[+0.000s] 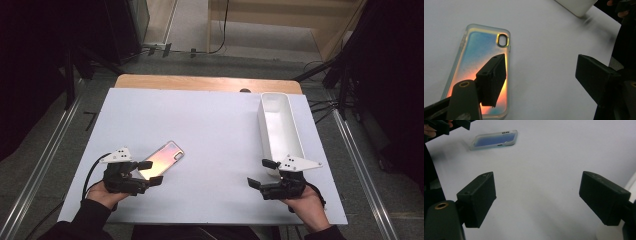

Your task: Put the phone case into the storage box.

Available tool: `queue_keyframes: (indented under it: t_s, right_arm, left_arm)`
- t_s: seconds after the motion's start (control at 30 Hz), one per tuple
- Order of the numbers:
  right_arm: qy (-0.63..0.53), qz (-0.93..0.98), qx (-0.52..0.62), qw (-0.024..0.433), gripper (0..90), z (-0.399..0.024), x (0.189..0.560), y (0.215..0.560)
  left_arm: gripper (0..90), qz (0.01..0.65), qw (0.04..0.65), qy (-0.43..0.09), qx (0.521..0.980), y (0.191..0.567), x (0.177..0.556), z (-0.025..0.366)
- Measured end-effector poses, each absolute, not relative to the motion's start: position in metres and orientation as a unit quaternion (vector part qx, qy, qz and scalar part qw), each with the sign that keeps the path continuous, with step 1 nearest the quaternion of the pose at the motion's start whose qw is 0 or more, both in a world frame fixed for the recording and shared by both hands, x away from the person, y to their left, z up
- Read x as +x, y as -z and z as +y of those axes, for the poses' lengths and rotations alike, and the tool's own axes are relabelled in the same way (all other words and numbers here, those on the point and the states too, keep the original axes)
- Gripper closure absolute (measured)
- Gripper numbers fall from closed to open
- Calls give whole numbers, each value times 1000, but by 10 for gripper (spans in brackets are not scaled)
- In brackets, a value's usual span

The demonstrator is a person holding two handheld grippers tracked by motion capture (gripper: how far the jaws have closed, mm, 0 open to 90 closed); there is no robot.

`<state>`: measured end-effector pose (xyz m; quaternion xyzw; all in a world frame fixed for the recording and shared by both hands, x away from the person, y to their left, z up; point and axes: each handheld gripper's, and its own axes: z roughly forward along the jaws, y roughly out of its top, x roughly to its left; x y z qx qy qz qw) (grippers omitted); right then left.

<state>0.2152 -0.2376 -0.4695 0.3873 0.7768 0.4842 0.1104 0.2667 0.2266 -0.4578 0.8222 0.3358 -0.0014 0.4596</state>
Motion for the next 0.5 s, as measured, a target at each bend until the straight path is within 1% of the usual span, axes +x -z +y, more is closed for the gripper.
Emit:
queue_keyframes:
  t_s: [0.27,0.5]
  right_arm:
    - [-484,779,384,109,127,-237,215,469]
    - [-482,780,385,108,127,-238,215,469]
  left_arm:
    - [242,343,464,10,817,457,267,227]
    - [242,342,461,6,819,457,268,228]
